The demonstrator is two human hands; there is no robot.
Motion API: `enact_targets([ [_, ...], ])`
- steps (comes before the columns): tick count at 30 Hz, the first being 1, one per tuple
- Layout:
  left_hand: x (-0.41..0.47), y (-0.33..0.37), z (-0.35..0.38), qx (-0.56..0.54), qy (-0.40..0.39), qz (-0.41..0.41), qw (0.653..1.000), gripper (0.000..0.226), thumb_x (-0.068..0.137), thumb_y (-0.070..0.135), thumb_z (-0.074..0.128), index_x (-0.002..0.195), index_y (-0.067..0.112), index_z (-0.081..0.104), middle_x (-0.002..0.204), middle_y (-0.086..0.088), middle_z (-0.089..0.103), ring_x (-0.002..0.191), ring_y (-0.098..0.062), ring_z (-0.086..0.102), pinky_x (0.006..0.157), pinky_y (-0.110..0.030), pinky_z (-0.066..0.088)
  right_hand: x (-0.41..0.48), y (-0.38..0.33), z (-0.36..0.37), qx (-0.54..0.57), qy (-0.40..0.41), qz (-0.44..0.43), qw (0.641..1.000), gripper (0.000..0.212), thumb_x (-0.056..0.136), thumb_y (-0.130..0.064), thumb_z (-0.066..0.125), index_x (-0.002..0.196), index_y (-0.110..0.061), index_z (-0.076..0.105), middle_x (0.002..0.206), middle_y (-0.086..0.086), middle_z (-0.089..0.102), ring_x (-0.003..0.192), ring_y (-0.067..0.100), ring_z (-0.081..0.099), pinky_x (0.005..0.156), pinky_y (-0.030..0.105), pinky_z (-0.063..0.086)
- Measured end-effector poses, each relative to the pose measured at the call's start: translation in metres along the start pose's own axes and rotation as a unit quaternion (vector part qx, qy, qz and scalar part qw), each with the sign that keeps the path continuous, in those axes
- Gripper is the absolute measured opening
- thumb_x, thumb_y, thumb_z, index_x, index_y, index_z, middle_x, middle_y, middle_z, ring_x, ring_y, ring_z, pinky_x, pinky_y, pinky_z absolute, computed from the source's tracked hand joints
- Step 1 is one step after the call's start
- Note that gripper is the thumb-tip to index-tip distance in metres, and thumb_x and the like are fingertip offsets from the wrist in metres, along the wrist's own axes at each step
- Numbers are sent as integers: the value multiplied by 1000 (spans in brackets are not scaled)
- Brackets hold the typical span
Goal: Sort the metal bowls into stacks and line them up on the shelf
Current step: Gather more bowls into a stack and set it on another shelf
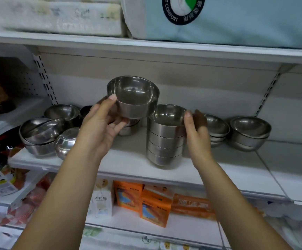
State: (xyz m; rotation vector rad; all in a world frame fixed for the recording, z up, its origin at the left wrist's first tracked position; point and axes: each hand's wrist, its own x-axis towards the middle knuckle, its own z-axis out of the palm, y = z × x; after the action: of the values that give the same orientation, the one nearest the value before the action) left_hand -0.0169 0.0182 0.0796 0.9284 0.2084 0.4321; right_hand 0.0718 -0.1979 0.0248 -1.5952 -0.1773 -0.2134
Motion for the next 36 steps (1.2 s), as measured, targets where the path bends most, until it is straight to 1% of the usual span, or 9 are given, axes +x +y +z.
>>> enact_targets([
  [7, 14, -2, 40, 42, -119, -12, 992, 12, 97, 14, 62, 104, 15, 71, 106, -10, 75, 107, -26, 72, 79, -38, 62, 17, -35, -14, -100, -59, -136, 984, 82, 76, -77, 60, 146, -37, 46, 149, -12, 50, 136, 5, 45, 104, 16, 38],
  [11, 18, -8, 49, 98, -150, 13, 984, 13, 100, 21, 59, 108, 19, 69, 103, 1, 78, 99, -23, 76, 87, -43, 61, 22, -44, -20, -87, -76, -174, 978, 60, 84, -68, 62, 133, -33, 60, 128, -14, 67, 122, 9, 60, 103, 37, 52],
  [16, 27, -16, 47, 348, -118, 136, 920, 52, 87, 55, 64, 123, 18, 72, 100, 17, 76, 98, 5, 67, 92, -21, 53, 30, -43, -31, -49, -62, -177, 981, 42, 89, -51, 67, 124, -28, 66, 122, -7, 71, 121, 9, 62, 106, 40, 50],
  [18, 34, -23, 41, 374, -108, 150, 909, 63, 81, 62, 63, 127, 20, 70, 117, 10, 74, 114, -2, 64, 103, -25, 49, 33, -39, -32, -48, -70, -161, 983, 36, 92, -42, 70, 122, -24, 68, 120, -5, 72, 118, 9, 64, 106, 43, 50],
  [20, 37, -29, 37, 383, -115, 148, 905, 62, 80, 62, 62, 128, 23, 70, 122, 8, 72, 117, -4, 63, 102, -17, 47, 32, -33, -31, -61, -74, -148, 984, 37, 89, -49, 70, 119, -27, 69, 119, -6, 73, 118, 10, 65, 107, 44, 49],
  [24, 40, -44, 29, 366, -116, 136, 913, 13, 94, 42, 65, 106, 39, 70, 98, 24, 71, 87, 18, 63, 73, 2, 43, 31, -20, -30, -86, -74, -122, 986, 51, 83, -63, 65, 121, -29, 70, 119, -10, 73, 120, 8, 63, 109, 45, 47],
  [28, 40, -58, 26, 302, -119, 138, 936, 32, 85, 43, 68, 115, 34, 68, 86, 33, 72, 89, 20, 64, 78, -2, 46, 28, -10, -32, -104, -87, -103, 985, 72, 80, -75, 62, 134, -27, 65, 129, -8, 69, 128, 9, 58, 112, 45, 44],
  [32, 43, -64, 26, 285, -123, 152, 938, 29, 87, 40, 68, 115, 33, 69, 89, 33, 73, 94, 18, 64, 81, -3, 46, 25, -6, -30, -88, -89, -87, 988, 66, 84, -69, 64, 136, -28, 63, 133, -7, 67, 132, 12, 56, 112, 47, 43],
  [36, 49, -74, 20, 270, -119, 148, 944, 42, 82, 53, 67, 114, 27, 74, 102, 19, 77, 103, 2, 69, 90, -19, 53, 20, -8, -26, -34, -73, -56, 995, 40, 93, -52, 64, 124, -27, 67, 118, -19, 72, 116, -3, 63, 100, 21, 49],
])
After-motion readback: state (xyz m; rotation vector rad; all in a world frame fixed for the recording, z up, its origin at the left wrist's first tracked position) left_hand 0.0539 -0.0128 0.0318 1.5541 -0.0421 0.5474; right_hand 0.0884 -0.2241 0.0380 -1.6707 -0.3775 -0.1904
